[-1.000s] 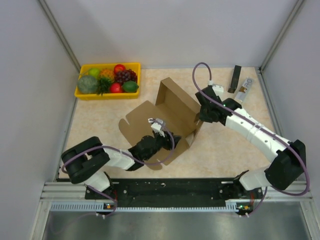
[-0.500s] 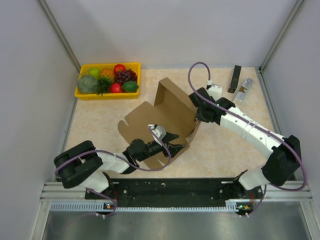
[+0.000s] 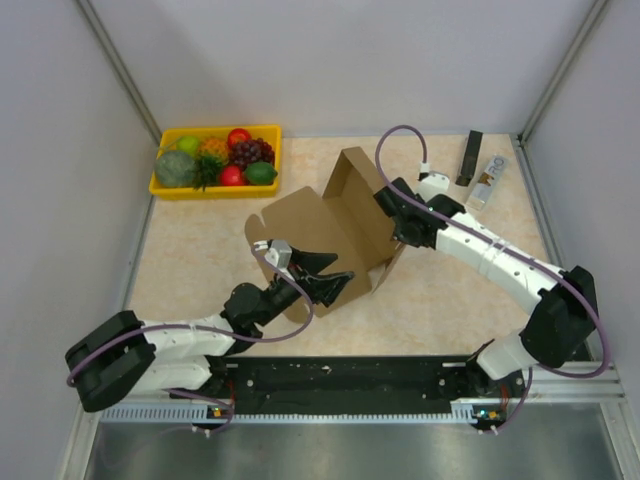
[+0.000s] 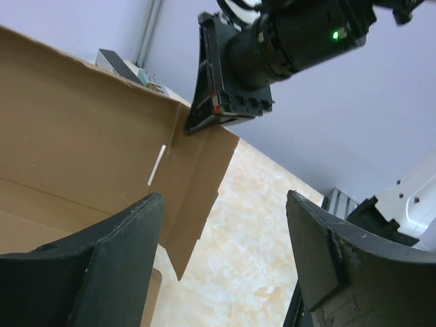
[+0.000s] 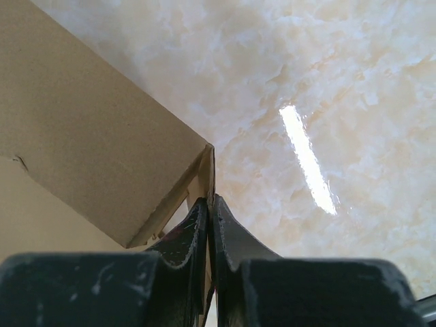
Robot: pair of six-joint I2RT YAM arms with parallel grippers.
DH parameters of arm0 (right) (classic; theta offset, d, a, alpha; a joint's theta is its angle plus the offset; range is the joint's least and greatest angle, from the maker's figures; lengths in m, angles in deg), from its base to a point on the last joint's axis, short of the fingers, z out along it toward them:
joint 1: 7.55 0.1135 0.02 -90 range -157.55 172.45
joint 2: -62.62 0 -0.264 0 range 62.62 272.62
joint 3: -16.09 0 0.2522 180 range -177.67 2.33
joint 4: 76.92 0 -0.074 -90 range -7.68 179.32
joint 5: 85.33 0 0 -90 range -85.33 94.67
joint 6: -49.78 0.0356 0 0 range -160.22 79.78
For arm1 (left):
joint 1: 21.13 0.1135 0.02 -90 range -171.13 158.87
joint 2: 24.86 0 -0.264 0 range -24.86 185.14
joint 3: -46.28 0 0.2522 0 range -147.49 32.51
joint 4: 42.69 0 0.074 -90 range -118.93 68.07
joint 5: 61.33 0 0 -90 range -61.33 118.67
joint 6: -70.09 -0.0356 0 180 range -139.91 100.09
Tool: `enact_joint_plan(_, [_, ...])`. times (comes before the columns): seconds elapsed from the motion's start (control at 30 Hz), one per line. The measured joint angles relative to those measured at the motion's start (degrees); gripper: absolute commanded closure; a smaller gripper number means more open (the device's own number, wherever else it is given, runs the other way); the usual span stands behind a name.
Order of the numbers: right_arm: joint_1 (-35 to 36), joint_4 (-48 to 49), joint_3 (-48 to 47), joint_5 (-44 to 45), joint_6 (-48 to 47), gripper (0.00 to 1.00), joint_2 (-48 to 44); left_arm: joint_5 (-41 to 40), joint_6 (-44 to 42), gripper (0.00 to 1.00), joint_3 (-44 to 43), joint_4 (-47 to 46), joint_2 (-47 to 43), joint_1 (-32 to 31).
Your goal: Fold the paper box
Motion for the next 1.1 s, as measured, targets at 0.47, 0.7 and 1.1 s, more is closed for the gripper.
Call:
enact_joint_plan(0.47, [1.3,-3.2,-5.2,3.0,1.3,0.97,4.9,3.9,3.4,0.35,4.4,5.5,-8.7,6.1])
enact_joint_plan(0.7, [1.5,-3.4,-5.2,3.2,1.5,0.97,4.9,16.7,-2.1,0.30,-0.5,5.8,-2.0,6.1])
enact_joint_plan(1.1, [2.6,-4.4,-6.4,3.5,1.3,0.96,5.7,29.1,-4.1,0.45,-11.1,-1.4,25.8,5.5])
